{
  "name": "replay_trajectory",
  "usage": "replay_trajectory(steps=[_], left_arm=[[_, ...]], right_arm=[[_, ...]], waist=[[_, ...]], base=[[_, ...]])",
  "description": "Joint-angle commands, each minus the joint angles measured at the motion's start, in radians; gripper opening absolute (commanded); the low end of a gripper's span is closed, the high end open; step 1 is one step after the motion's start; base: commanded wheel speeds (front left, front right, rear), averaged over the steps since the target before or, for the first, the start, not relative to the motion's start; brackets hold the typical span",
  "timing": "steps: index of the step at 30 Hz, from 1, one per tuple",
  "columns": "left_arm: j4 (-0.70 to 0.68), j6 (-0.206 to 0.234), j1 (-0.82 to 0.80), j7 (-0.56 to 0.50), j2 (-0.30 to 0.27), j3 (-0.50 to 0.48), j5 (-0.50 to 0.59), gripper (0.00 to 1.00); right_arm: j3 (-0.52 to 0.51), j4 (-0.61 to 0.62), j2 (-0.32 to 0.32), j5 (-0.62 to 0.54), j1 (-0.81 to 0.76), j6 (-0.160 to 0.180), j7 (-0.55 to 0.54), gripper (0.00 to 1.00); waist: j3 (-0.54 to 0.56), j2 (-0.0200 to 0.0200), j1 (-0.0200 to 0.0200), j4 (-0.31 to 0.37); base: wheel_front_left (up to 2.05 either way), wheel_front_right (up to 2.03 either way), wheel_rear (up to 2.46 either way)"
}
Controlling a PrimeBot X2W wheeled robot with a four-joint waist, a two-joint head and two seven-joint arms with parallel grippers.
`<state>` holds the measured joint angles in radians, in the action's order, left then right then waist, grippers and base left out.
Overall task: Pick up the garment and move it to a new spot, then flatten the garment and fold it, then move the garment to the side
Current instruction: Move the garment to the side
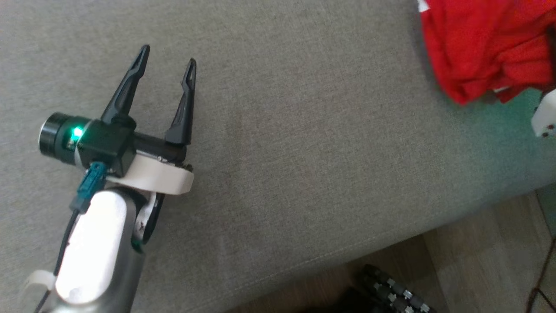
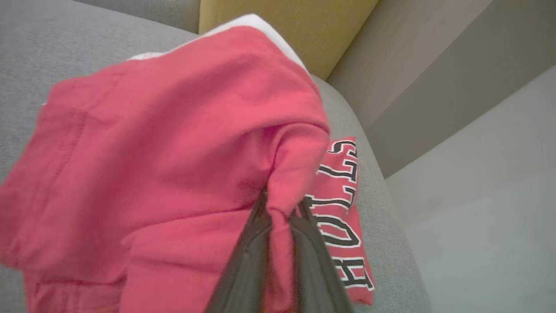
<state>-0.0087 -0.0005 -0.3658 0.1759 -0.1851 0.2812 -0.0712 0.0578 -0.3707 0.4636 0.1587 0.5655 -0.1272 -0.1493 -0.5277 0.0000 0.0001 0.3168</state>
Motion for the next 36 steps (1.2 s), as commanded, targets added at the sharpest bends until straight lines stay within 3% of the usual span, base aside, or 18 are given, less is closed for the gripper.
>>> replay_trajectory(steps=[1,12,13,14,15,21,26,31,36], left_arm=[[-0.041,-0.004,-0.031,-0.003,-0.021,-0.022,0.008,1.00],[-0.042,-0.021,-0.102,-0.003,-0.021,0.010,0.015,1.00],[-0.038,-0.021,-0.106,0.001,-0.021,0.010,0.013,1.00],[-0.034,-0.021,-0.110,0.004,-0.020,0.010,0.011,1.00],[-0.030,-0.021,-0.113,0.007,-0.018,0.012,0.010,1.00],[0.005,-0.015,-0.115,0.032,-0.008,0.014,-0.005,1.00],[0.039,-0.006,-0.088,0.053,-0.003,0.008,-0.023,1.00],[0.065,0.014,-0.042,0.068,0.010,0.000,-0.042,1.00],[0.080,0.039,0.015,0.077,0.021,-0.021,-0.067,1.00]], right_arm=[[-0.014,0.022,0.014,-0.012,0.008,-0.003,0.007,0.00],[-0.218,-0.014,-0.025,-0.140,0.046,-0.003,-0.011,0.00],[-0.235,-0.013,-0.033,-0.158,0.047,-0.003,-0.007,0.14],[-0.250,-0.009,-0.043,-0.172,0.048,-0.003,0.003,0.40],[-0.273,-0.009,-0.053,-0.182,0.050,-0.003,0.015,1.00],[-0.385,-0.001,-0.128,-0.254,0.019,-0.003,0.070,1.00],[-0.409,0.068,-0.214,-0.249,-0.067,-0.003,0.185,1.00],[-0.355,0.177,-0.323,-0.208,-0.199,-0.003,0.264,1.00],[-0.248,0.267,-0.389,-0.162,-0.301,-0.003,0.285,1.00]], waist=[[-0.021,0.0000,-0.0001,0.010],[-0.109,0.0000,-0.0001,-0.005],[-0.113,0.0000,-0.0001,-0.007],[-0.116,0.0000,-0.0001,-0.010],[-0.118,0.0000,-0.0001,-0.013],[-0.100,0.0000,-0.0001,-0.032],[-0.045,0.0000,-0.0001,-0.053],[0.030,0.0000,-0.0001,-0.095],[0.109,0.0000,-0.0001,-0.147]], base=[[0.00,0.00,0.00],[0.00,0.00,0.00],[0.00,0.00,0.00],[0.00,0.00,0.00],[0.00,0.00,0.00],[0.00,0.00,0.00],[0.00,0.00,0.00],[0.00,0.00,0.00],[0.00,0.00,0.00]])
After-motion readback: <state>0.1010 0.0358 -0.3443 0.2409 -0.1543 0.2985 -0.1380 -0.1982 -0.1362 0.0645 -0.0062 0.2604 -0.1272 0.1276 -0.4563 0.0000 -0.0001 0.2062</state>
